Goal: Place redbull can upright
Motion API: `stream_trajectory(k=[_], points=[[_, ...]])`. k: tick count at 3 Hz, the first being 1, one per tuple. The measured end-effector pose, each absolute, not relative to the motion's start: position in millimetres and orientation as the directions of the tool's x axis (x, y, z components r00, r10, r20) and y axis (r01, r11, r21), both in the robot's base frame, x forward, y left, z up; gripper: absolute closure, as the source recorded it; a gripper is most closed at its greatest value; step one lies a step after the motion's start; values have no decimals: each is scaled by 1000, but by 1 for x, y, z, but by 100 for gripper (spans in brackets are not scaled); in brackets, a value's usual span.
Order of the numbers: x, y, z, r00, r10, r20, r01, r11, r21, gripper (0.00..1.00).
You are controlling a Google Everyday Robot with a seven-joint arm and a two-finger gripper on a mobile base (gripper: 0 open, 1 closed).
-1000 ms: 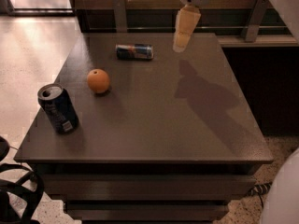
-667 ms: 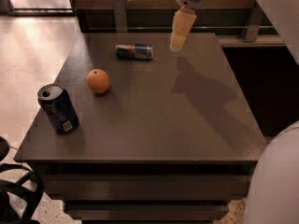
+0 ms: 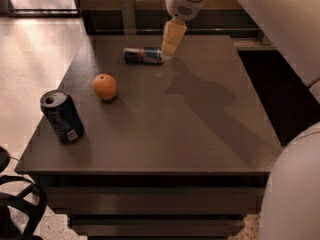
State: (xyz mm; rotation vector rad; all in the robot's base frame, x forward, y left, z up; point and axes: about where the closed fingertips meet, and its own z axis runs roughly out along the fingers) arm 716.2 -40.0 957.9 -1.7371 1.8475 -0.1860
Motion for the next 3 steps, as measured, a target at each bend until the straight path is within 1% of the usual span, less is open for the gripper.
stream_trajectory(k=[1,3], points=[[730,-29,952,32,-951,-307,-874,122,-470,0],[777,22,911,38,-960,-277,-907,83,-413,0]])
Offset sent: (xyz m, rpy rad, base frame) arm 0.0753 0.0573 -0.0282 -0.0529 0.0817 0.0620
